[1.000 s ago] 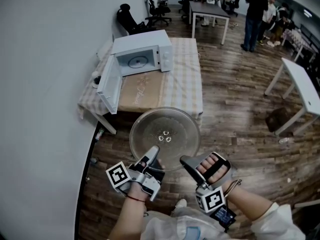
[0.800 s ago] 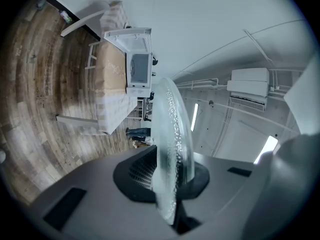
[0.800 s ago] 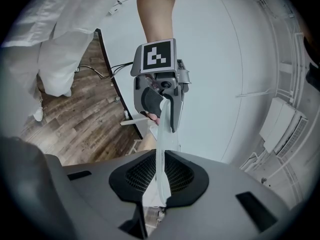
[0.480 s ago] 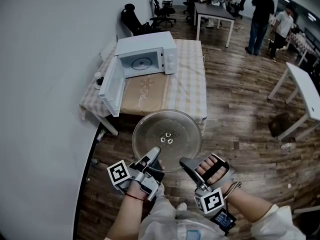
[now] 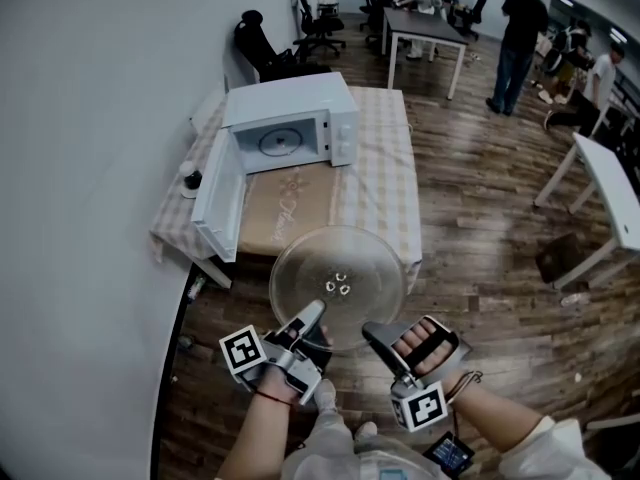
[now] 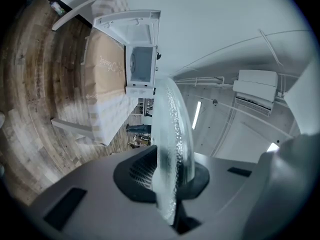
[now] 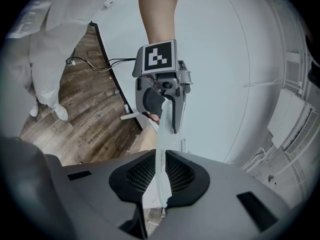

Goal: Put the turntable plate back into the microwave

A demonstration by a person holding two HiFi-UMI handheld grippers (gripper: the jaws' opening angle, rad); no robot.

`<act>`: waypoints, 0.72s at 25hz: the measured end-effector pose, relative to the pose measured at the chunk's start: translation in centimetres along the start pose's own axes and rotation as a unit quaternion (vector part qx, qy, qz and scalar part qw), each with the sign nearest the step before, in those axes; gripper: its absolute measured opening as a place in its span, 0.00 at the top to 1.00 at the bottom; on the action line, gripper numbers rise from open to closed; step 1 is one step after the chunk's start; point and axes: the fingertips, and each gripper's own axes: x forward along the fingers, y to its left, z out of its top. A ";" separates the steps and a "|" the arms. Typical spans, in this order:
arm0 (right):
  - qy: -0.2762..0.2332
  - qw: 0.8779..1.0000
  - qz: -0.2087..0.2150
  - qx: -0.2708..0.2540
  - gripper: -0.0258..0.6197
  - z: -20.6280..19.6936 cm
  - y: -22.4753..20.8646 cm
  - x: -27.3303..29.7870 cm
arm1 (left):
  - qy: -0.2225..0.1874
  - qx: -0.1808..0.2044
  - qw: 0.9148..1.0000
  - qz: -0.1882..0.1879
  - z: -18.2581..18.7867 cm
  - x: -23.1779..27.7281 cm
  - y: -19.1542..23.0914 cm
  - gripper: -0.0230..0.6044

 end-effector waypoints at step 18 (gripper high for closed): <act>0.029 0.999 0.021 -0.012 0.87 -2.5 -1.9 12.0 | -0.012 -0.004 1.000 -0.010 11.1 4.2 2.5 0.93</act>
